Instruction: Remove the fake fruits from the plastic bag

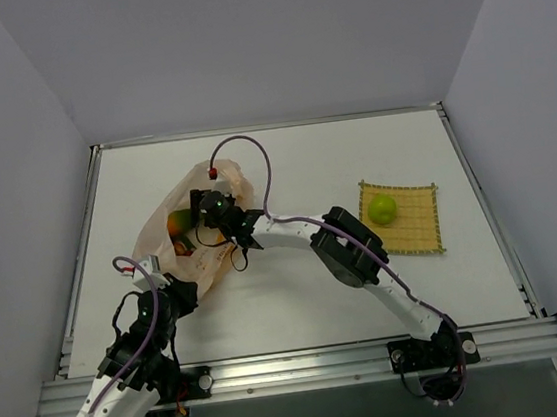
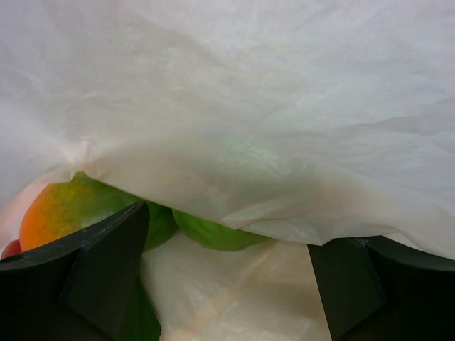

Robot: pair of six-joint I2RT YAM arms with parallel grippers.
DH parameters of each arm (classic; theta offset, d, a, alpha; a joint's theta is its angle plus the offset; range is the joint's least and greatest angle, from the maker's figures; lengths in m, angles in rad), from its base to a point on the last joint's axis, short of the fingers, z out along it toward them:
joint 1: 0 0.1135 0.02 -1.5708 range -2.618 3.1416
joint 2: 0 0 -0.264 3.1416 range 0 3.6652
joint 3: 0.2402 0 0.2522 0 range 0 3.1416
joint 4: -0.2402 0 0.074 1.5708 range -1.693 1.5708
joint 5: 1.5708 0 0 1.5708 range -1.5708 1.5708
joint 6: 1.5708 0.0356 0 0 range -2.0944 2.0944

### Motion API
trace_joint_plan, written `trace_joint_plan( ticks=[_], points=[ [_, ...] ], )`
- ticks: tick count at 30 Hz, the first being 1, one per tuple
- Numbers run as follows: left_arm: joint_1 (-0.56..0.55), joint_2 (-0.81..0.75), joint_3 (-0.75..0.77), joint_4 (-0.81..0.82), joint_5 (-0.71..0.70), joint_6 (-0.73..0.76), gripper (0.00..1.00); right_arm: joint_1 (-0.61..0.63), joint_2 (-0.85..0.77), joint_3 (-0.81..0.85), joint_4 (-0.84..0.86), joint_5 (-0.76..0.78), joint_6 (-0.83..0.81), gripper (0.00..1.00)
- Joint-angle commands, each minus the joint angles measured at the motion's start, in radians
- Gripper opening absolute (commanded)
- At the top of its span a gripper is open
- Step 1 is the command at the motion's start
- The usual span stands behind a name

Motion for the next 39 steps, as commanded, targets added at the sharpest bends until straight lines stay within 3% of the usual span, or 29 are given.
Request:
trace_joint_plan(
  ticks=[1, 9, 10, 12, 13, 14, 18, 25, 29, 39],
  points=[
    [-0.004, 0.009, 0.031, -0.008, 0.0, 0.0, 0.02, -0.018, 0.036, 0.077, -0.001, 0.078, 0.041, 0.85],
    [-0.004, 0.02, 0.029, 0.007, -0.005, 0.004, 0.02, -0.024, 0.104, 0.139, 0.048, 0.137, 0.061, 0.78],
    [-0.004, 0.024, 0.031, 0.01, -0.006, 0.006, 0.02, -0.022, 0.104, 0.142, 0.056, 0.14, 0.061, 0.65],
    [-0.004, 0.03, 0.031, 0.016, -0.008, 0.006, 0.02, -0.022, 0.098, 0.133, 0.082, 0.135, 0.053, 0.53],
    [-0.004, 0.036, 0.031, 0.018, -0.008, 0.008, 0.02, -0.022, 0.092, 0.125, 0.091, 0.134, 0.053, 0.39],
    [-0.004, 0.04, 0.031, 0.021, -0.008, 0.009, 0.02, -0.021, 0.083, 0.093, 0.104, 0.131, 0.052, 0.36],
    [-0.004, 0.049, 0.031, 0.033, -0.014, 0.011, 0.02, -0.018, -0.018, -0.034, 0.193, 0.053, 0.018, 0.32],
    [-0.004, 0.075, 0.04, 0.059, -0.025, 0.023, 0.02, -0.007, -0.259, -0.284, 0.188, -0.115, -0.031, 0.29],
    [-0.004, 0.082, 0.041, 0.081, -0.029, 0.034, 0.02, -0.002, -0.337, -0.341, 0.107, -0.257, -0.033, 0.29],
    [-0.004, 0.096, 0.04, 0.093, -0.035, 0.043, 0.02, -0.009, -0.424, -0.44, 0.133, -0.596, -0.071, 0.35]
  ],
)
